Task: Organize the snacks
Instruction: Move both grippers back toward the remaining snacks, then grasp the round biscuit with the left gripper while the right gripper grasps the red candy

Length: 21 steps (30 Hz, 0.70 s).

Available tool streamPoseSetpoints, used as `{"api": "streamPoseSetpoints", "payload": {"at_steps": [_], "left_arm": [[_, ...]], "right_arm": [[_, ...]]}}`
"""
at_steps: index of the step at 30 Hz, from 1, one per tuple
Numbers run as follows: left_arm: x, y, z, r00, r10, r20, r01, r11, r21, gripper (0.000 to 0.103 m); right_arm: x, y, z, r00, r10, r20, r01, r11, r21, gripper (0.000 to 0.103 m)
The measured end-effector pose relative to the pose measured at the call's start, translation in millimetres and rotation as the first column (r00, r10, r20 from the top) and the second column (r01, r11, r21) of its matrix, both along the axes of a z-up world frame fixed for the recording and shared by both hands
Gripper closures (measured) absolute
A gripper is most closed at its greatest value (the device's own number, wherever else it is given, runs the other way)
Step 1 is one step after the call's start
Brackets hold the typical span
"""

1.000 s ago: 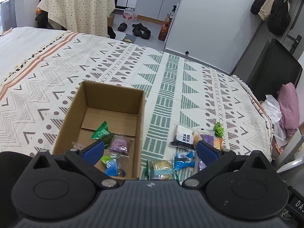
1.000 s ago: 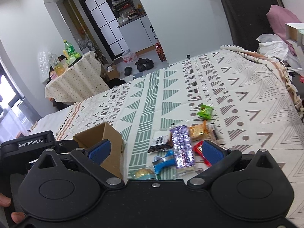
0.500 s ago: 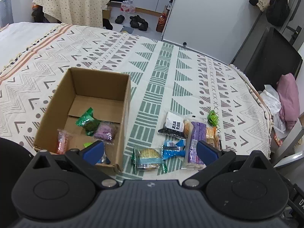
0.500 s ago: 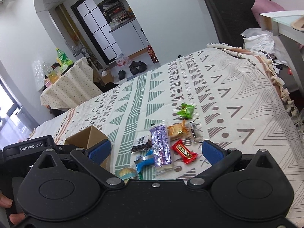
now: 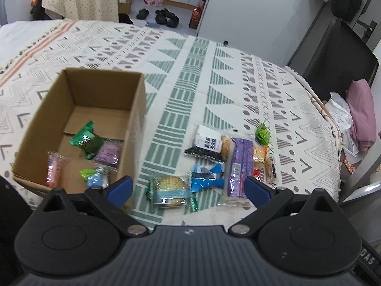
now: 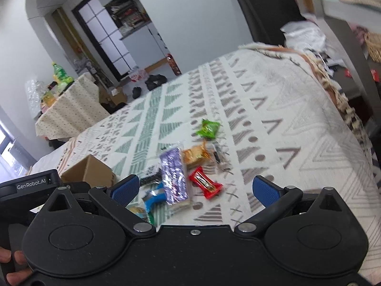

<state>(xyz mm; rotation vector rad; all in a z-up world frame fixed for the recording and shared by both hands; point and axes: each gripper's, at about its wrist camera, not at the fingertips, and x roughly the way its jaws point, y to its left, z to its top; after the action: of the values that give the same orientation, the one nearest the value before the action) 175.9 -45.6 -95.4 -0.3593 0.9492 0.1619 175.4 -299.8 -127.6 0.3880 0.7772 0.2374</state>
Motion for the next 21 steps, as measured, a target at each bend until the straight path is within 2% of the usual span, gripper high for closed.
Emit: {"api": "streamPoseSetpoints", "payload": {"at_steps": [4, 8, 14, 17, 18, 21], "left_arm": [[8.6, -8.6, -10.5, 1.0, -0.018, -0.002, 0.018, 1.0, 0.001, 0.007], [21.9, -14.4, -27.5, 0.999, -0.028, -0.046, 0.028, 1.0, 0.001, 0.015], [32.1, -15.8, -54.5, 0.994, -0.005, -0.11, 0.006, 1.0, 0.014, 0.022], [33.4, -24.1, -61.4, 0.994, -0.011, -0.113, 0.022, 0.996, 0.091, 0.022], [34.5, -24.5, -64.1, 0.993, -0.013, -0.12, 0.024, 0.996, 0.087, 0.023], [38.9, -18.2, -76.6, 0.985, 0.023, -0.173, -0.014, 0.998, 0.056, 0.034]], "right_arm": [[7.2, -0.6, -9.8, 0.999, 0.014, -0.036, -0.013, 1.0, 0.011, 0.014], [16.4, 2.6, -18.2, 0.998, 0.029, -0.061, -0.028, 0.999, 0.017, 0.022], [32.3, 6.3, -27.4, 0.996, 0.035, -0.083, -0.033, 0.999, 0.025, 0.03], [40.1, 8.8, -33.8, 0.994, 0.038, -0.101, -0.037, 0.999, 0.014, 0.035], [42.7, 10.1, -35.8, 0.993, 0.041, -0.108, -0.04, 0.999, 0.01, 0.037], [50.0, 14.8, -40.7, 0.992, 0.051, -0.118, -0.052, 0.999, -0.008, 0.038]]}}
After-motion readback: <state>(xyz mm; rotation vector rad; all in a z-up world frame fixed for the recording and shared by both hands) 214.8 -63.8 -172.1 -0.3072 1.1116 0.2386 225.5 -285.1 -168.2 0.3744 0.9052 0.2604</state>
